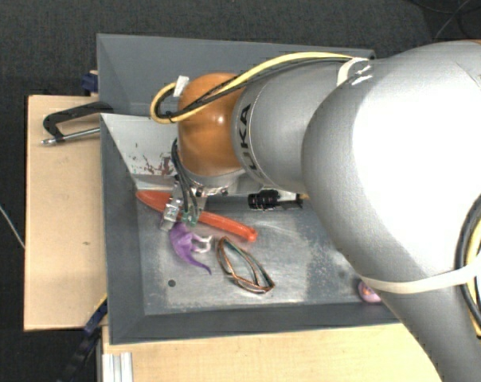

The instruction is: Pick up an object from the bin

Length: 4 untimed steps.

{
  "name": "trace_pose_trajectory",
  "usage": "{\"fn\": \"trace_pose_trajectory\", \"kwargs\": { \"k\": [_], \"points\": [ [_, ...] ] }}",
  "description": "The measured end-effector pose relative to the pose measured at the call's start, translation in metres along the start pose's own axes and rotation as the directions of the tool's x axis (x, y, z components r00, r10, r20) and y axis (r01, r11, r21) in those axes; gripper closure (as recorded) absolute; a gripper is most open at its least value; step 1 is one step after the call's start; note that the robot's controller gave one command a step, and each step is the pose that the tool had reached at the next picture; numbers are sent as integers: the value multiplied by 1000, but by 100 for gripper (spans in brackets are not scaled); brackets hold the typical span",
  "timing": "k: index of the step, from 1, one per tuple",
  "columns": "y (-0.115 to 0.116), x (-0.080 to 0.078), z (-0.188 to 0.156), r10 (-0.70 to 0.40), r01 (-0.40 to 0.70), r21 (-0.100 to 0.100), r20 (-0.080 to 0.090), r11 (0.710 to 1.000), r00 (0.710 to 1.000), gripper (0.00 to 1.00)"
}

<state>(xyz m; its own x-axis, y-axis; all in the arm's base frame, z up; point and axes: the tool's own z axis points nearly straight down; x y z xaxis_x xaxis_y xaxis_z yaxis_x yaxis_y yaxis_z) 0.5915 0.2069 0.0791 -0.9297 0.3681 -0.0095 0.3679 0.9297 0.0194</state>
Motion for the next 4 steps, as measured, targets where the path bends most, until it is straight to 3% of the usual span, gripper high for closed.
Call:
{"fn": "trace_pose_trajectory", "kwargs": {
  "k": [1,3,4],
  "points": [
    [0,1,-4,-1,1,3,-2,1000,1000,100],
    [4,-4,-25,-2,2,1,11,1000,1000,100],
    [4,-4,-29,-2,2,5,6,1000,1000,100]
  ]
}}
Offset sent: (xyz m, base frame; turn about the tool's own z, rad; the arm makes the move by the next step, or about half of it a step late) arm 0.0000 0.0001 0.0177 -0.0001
